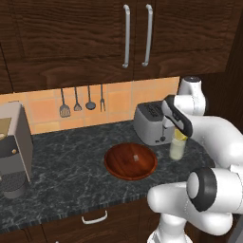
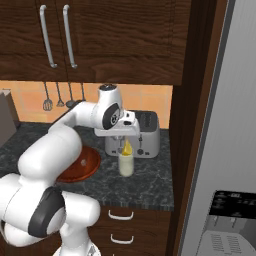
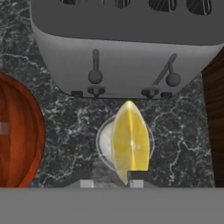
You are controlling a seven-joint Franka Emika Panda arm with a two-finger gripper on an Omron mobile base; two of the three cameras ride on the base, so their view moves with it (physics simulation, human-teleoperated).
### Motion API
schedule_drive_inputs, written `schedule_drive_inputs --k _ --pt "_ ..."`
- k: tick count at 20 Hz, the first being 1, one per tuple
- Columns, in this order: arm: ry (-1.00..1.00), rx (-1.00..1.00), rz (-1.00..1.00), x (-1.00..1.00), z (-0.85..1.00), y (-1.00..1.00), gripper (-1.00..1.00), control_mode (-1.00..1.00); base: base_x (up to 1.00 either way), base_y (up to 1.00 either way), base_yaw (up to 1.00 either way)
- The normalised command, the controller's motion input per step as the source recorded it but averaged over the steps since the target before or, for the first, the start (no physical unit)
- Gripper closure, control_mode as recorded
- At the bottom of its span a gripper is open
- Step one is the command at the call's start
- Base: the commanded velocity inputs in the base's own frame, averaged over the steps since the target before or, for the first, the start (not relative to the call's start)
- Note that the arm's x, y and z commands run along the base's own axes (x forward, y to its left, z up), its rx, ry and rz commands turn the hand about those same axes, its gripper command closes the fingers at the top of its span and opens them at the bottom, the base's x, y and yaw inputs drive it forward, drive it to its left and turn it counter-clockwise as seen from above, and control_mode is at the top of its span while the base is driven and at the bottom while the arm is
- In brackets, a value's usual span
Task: Grab a lemon wedge from the fridge and one ice cube from the ice bowl, and put them in the glass of lemonade.
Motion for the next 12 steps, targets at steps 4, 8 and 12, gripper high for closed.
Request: schedule_drive_inputs --k 4,8,12 --pt "0.00 0.00 0.00 0.09 0.00 0.00 1.00 -1.00 0.00 0.00 0.00" --pt "0.00 0.00 0.00 0.00 -0.08 -0.01 1.00 -1.00 0.00 0.00 0.00" --pt "0.00 0.00 0.00 0.00 -0.23 0.00 1.00 -1.00 0.00 0.00 0.00"
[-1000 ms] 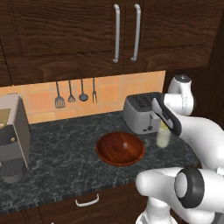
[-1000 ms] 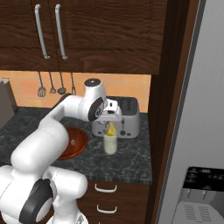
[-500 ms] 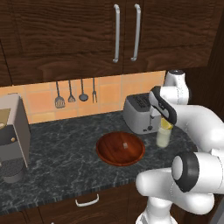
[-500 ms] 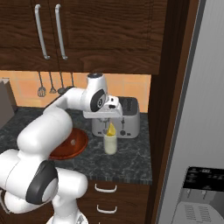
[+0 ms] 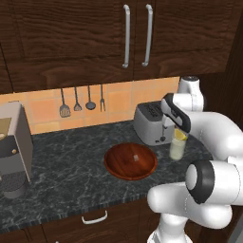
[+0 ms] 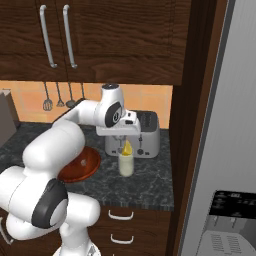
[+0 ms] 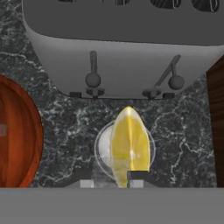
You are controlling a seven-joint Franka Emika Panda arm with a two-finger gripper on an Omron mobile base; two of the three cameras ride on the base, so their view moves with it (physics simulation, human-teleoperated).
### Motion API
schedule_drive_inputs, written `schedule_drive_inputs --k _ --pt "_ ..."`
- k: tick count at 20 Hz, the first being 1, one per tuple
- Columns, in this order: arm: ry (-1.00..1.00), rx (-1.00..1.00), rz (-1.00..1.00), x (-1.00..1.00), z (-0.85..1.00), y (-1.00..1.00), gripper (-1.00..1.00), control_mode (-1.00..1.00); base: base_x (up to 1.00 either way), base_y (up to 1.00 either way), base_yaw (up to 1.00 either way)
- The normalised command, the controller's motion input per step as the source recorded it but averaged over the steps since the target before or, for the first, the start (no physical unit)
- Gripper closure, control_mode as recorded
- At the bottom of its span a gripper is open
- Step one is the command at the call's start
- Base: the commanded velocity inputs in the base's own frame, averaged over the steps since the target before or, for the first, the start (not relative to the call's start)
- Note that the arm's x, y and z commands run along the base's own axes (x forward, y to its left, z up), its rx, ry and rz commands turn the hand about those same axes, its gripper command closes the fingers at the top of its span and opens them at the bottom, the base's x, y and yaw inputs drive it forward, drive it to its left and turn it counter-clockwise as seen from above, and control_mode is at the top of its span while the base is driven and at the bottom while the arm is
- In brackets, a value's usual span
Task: Grab a lemon wedge from the fridge and one ice cube from the ice bowl, and put them in the glass of lemonade.
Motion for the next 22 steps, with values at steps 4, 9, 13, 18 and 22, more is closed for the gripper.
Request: schedule_drive_inputs --k 4,9,13,18,22 --pt "0.02 0.00 0.00 0.01 -0.05 0.00 1.00 -1.00 0.00 0.00 0.00" --pt "0.07 0.00 0.00 0.08 0.00 0.00 1.00 -1.00 0.00 0.00 0.00" --pt "0.00 0.00 0.00 0.00 0.00 -0.16 1.00 -1.00 0.00 0.00 0.00" --pt "0.00 0.00 0.00 0.09 0.00 -0.05 1.00 -1.00 0.00 0.00 0.00" --pt "0.00 0.00 0.00 0.06 0.00 0.00 1.00 -1.00 0.00 0.00 0.00"
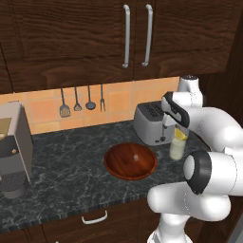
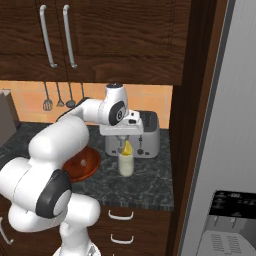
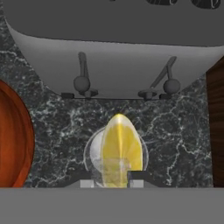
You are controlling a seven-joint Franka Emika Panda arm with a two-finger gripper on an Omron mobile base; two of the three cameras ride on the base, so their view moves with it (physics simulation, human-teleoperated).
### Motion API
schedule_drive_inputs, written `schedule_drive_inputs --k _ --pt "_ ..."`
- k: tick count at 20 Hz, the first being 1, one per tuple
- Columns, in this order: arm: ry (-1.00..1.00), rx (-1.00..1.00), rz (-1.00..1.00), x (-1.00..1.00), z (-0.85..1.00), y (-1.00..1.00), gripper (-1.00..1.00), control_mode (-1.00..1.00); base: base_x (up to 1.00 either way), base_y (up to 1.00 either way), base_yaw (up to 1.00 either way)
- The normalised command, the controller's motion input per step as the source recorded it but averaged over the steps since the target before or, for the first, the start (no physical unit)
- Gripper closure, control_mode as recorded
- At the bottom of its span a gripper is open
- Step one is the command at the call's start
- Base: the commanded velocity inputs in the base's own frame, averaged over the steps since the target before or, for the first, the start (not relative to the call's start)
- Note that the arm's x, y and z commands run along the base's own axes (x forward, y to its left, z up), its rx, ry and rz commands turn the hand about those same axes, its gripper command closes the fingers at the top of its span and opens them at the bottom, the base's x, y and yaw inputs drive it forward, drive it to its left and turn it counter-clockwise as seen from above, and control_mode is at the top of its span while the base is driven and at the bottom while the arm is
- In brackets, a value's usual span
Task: Grab a lemon wedge from the fridge and one ice cube from the ice bowl, and put them in the glass of lemonade.
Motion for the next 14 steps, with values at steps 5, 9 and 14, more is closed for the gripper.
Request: schedule_drive_inputs --k 5,9,14 --pt "0.00 0.00 0.00 0.03 0.00 0.00 1.00 -1.00 0.00 0.00 0.00" --pt "0.00 0.00 0.00 0.07 0.00 0.00 1.00 -1.00 0.00 0.00 0.00" --pt "0.00 0.00 0.00 0.00 0.00 0.00 -1.00 -1.00 0.00 0.00 0.00"
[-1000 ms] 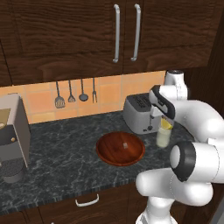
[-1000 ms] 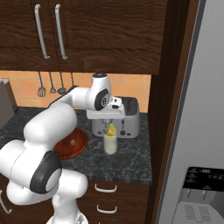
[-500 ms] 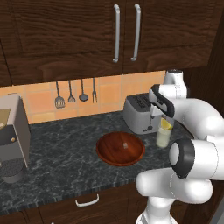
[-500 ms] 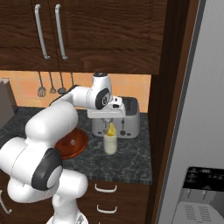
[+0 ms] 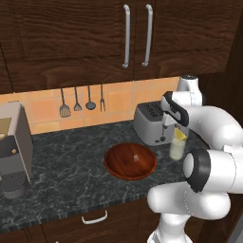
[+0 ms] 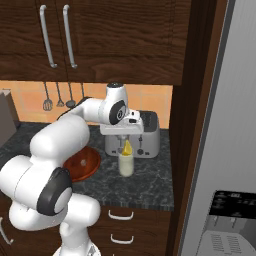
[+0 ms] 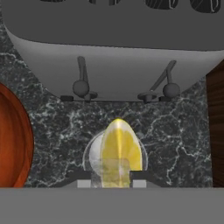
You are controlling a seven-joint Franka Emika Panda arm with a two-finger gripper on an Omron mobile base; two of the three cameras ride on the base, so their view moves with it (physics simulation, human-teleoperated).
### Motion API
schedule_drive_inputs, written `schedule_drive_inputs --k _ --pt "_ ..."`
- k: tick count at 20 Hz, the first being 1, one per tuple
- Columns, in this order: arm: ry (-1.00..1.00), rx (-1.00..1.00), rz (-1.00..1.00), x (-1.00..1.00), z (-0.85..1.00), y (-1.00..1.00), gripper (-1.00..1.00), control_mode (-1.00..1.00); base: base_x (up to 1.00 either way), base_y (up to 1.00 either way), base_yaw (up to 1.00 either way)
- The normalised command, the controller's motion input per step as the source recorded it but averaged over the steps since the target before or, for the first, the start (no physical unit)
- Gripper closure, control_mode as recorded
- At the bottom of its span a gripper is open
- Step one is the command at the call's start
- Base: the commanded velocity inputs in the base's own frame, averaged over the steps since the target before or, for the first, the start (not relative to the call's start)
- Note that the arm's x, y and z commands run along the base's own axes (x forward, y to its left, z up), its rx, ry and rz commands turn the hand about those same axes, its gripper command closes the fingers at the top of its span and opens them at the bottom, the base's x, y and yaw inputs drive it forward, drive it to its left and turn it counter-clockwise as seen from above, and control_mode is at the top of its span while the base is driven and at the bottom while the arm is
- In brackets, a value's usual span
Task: Grab a lemon wedge from the fridge and one ice cube from the ice bowl, and put them in the glass of lemonade.
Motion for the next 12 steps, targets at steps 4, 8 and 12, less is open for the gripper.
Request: schedule_drive_inputs --k 4,8,12 --pt "0.00 0.00 0.00 0.00 0.00 0.00 -1.00 -1.00 0.00 0.00 0.00" --pt "0.00 0.00 0.00 0.00 0.00 0.00 -1.00 -1.00 0.00 0.00 0.00" --pt "0.00 0.00 0.00 0.00 0.00 0.00 -1.00 -1.00 0.00 0.00 0.00"
